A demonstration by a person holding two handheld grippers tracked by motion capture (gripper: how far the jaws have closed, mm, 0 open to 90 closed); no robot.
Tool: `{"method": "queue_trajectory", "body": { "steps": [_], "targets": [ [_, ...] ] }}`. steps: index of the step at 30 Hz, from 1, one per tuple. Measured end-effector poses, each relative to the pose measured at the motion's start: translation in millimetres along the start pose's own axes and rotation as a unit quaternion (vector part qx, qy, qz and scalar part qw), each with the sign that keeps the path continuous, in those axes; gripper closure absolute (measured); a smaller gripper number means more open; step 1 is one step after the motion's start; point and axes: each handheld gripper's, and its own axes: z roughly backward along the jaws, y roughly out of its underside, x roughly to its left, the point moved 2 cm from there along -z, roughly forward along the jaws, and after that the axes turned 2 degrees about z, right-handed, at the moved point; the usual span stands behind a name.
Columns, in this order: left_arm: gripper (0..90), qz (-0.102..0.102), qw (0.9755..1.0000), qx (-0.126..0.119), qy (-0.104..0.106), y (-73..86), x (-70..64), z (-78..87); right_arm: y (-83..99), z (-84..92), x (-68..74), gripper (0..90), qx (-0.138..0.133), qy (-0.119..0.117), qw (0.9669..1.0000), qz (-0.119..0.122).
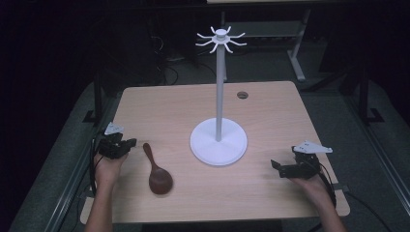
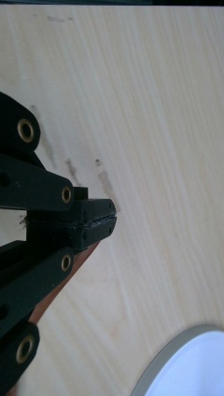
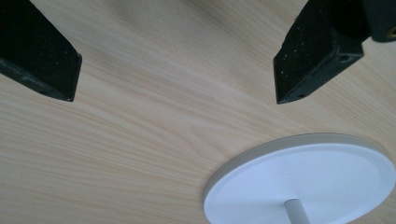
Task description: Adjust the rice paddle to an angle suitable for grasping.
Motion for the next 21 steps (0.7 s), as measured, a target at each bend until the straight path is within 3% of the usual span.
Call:
{"method": "queue_trajectory", "body": {
  "steps": [2, 6, 10, 16, 21],
  "targets": [
    [89.7, 0.014, 0.9998, 0.012, 0.005, 0.8, 2.6, -7.6, 0.0, -0.5, 0.8, 0.7, 0.001, -0.003, 1.0000, 0.007],
    [89.7, 0.003, 0.9996, 0.027, -0.012, 3.3, 3.6, -13.4, -2.0, -1.8, 4.8, 0.7, 0.000, -0.009, 0.9999, 0.008],
    [89.7, 0.007, 0.9993, 0.035, -0.013, 8.4, 6.7, -17.6, -2.3, -1.6, 6.1, 0.7, -0.001, -0.012, 0.9999, 0.013],
    [89.8, 0.008, 0.9982, 0.058, 0.009, 14.1, 6.1, -28.2, -1.5, -1.0, 5.4, 0.7, 0.000, -0.009, 0.9999, 0.008],
    [89.8, 0.005, 0.9980, 0.060, 0.020, 12.9, -1.9, -31.8, -1.2, -1.4, 5.2, 0.7, 0.001, -0.008, 0.9999, 0.010]
  ]
}}
